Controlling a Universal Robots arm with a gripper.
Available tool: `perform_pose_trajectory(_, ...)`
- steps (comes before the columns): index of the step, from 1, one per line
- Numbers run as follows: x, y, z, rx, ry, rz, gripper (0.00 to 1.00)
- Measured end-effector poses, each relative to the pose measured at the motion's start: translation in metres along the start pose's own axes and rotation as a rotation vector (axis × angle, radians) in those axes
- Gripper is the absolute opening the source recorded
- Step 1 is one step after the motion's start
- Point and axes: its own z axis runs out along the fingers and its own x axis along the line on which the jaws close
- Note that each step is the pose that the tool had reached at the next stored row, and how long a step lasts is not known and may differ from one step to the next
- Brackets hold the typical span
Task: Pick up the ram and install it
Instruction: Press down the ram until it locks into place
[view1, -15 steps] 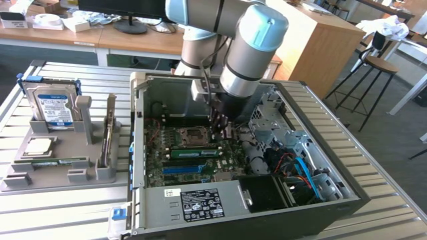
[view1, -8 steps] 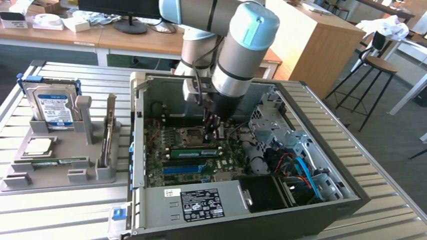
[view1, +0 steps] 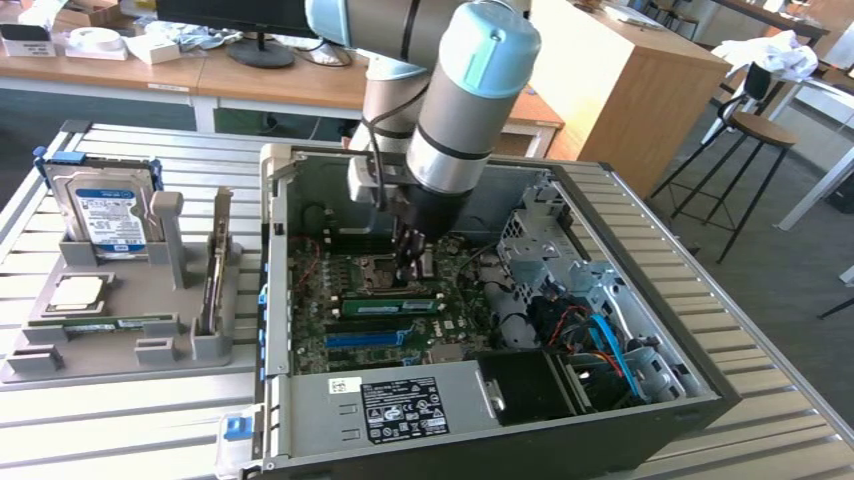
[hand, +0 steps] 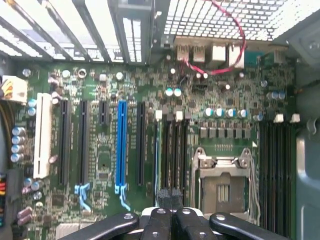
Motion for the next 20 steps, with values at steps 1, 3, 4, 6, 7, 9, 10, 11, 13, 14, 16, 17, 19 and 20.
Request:
perform_pose_trajectory(1, 0.000, 0.0018, 0.0001, 0.0000, 0.0000, 0.000, 0.10)
perform_pose_trajectory(3, 0.000, 0.0055, 0.0004, 0.0000, 0.0000, 0.000, 0.10)
perform_pose_trajectory(4, 0.000, 0.0074, 0.0005, 0.0000, 0.0000, 0.000, 0.10)
perform_pose_trajectory(6, 0.000, 0.0109, 0.0008, 0.0001, 0.0000, 0.000, 0.10)
perform_pose_trajectory(7, 0.000, 0.0125, 0.0009, 0.0001, 0.0000, 0.000, 0.10)
perform_pose_trajectory(9, 0.000, 0.0156, 0.0011, 0.0000, 0.0001, 0.000, 0.10)
perform_pose_trajectory(10, 0.000, 0.0173, 0.0013, 0.0000, 0.0000, 0.000, 0.10)
perform_pose_trajectory(11, 0.000, 0.0189, 0.0014, 0.0000, 0.0000, 0.000, 0.10)
perform_pose_trajectory(13, 0.000, 0.0221, 0.0017, 0.0000, 0.0000, 0.000, 0.10)
perform_pose_trajectory(14, 0.000, 0.0236, 0.0018, 0.0000, 0.0000, 0.000, 0.10)
perform_pose_trajectory(16, 0.000, 0.0264, 0.0021, 0.0001, 0.0000, 0.000, 0.10)
perform_pose_trajectory(17, 0.000, 0.0271, 0.0021, 0.0001, 0.0000, 0.000, 0.10)
perform_pose_trajectory(19, 0.000, 0.0271, 0.0021, 0.0000, 0.0001, 0.000, 0.10)
perform_pose_trajectory(20, 0.000, 0.0271, 0.0021, 0.0000, 0.0001, 0.000, 0.10)
